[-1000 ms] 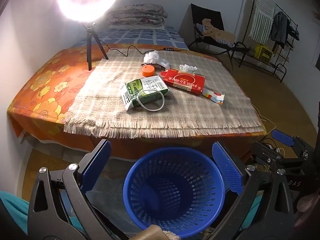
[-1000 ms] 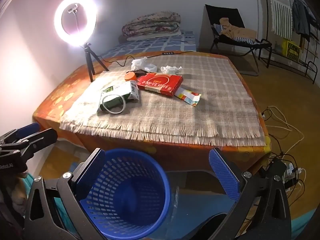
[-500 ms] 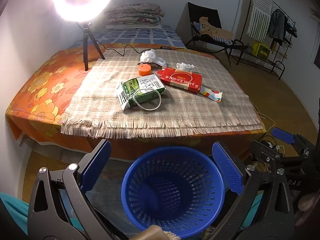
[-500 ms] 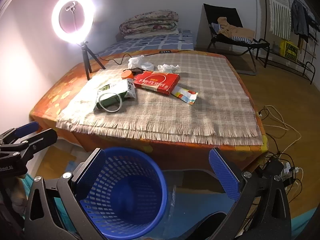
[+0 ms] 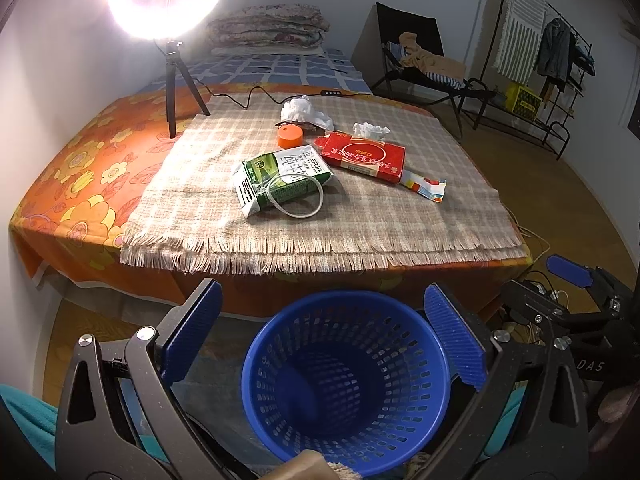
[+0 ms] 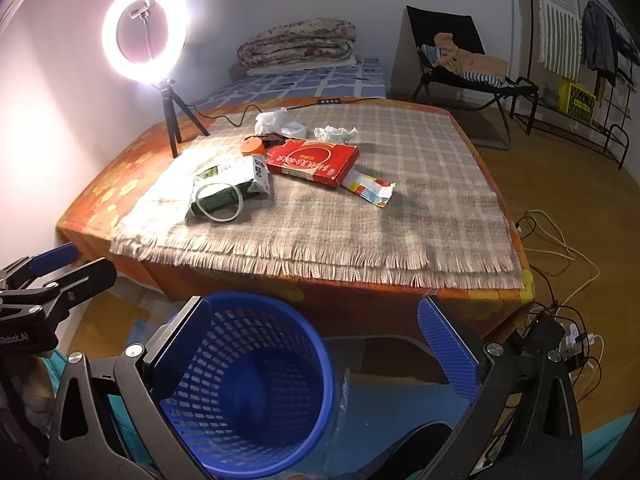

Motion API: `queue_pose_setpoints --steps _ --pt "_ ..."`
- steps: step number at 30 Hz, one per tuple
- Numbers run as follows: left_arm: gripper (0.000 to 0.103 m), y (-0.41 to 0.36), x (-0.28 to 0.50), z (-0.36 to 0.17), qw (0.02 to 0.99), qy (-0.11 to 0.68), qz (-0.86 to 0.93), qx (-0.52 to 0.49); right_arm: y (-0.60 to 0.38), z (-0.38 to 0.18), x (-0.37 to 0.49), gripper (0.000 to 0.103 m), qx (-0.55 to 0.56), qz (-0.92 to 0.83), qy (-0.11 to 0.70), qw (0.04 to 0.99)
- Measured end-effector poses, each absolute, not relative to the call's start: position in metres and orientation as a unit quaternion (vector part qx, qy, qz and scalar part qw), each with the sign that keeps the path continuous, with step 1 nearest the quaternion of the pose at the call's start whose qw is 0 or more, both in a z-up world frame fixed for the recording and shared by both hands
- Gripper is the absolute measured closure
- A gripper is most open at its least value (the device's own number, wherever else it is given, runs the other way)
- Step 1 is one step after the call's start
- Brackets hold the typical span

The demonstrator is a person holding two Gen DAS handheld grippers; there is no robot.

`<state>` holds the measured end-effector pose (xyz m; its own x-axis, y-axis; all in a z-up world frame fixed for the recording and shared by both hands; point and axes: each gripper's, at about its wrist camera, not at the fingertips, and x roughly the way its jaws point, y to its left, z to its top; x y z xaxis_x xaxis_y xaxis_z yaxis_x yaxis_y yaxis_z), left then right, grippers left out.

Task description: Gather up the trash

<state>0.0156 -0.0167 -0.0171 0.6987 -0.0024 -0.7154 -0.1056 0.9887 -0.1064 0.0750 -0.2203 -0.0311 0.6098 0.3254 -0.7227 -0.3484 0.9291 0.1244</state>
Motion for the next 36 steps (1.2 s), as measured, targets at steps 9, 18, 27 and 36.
queue_pose_setpoints --steps 9,18,27,36 --pt "0.000 -0.0157 0.0155 -0.0174 0.919 0.386 0.028 -0.070 -0.2218 -0.0329 0.0744 0.001 -0.015 0.186 0.402 0.896" --pt "0.000 -0.0155 0.0160 -0.0171 0.919 0.387 0.028 -0.071 -0.2190 -0.0339 0.0743 0.001 -0.017 0.183 0.402 0.897" --pt "0.000 -0.0153 0.0160 -0.0165 0.919 0.387 0.028 -0.071 -0.2184 -0.0338 0.0748 0.001 -0.018 0.181 0.403 0.897" --pt "0.000 -0.0153 0.0165 -0.0173 0.918 0.388 0.027 -0.070 -0.2190 -0.0362 0.0771 0.001 -0.021 0.177 0.409 0.895"
